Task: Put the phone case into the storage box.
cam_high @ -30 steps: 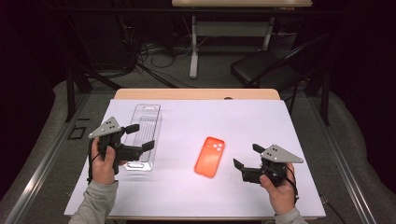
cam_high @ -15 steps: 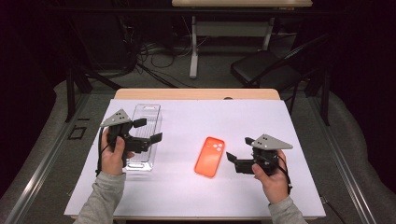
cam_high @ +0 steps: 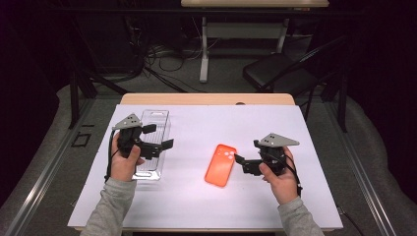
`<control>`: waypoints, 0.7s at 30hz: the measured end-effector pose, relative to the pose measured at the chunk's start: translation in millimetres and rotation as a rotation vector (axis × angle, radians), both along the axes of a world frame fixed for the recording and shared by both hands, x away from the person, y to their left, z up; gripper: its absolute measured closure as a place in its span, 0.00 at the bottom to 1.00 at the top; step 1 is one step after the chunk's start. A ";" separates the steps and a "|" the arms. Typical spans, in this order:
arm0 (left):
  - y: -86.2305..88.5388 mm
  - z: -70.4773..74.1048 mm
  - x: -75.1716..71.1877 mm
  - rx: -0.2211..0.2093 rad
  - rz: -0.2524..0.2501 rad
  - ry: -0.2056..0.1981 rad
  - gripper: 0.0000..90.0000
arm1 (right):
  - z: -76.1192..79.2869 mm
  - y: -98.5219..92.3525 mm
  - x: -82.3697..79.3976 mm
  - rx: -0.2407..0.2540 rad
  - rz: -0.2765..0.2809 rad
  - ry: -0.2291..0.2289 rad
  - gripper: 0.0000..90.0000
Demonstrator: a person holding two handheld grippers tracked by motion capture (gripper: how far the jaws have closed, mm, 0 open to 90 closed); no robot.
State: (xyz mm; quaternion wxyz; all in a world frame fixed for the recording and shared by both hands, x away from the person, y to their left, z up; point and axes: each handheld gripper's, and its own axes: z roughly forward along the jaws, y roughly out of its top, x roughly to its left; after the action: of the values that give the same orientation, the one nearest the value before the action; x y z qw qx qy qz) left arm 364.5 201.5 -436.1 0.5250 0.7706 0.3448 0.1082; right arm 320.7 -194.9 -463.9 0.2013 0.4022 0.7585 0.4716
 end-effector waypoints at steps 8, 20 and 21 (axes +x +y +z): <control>5.1 -1.7 -0.8 0.009 0.012 0.012 0.01 | -1.4 5.1 4.2 -0.023 0.019 0.042 0.14; 8.6 1.3 -5.7 -0.012 0.017 0.021 0.01 | 2.7 24.4 9.9 -0.086 0.091 0.108 0.07; 8.2 2.0 -6.3 -0.011 0.017 0.016 0.01 | 3.4 29.1 10.9 -0.104 0.109 0.109 0.07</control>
State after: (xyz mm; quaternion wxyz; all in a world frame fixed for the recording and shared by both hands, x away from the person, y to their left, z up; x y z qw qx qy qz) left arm 358.2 209.7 -434.2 0.5253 0.7658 0.3561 0.1045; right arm 331.6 -165.8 -460.6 0.1541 0.3744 0.8126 0.4192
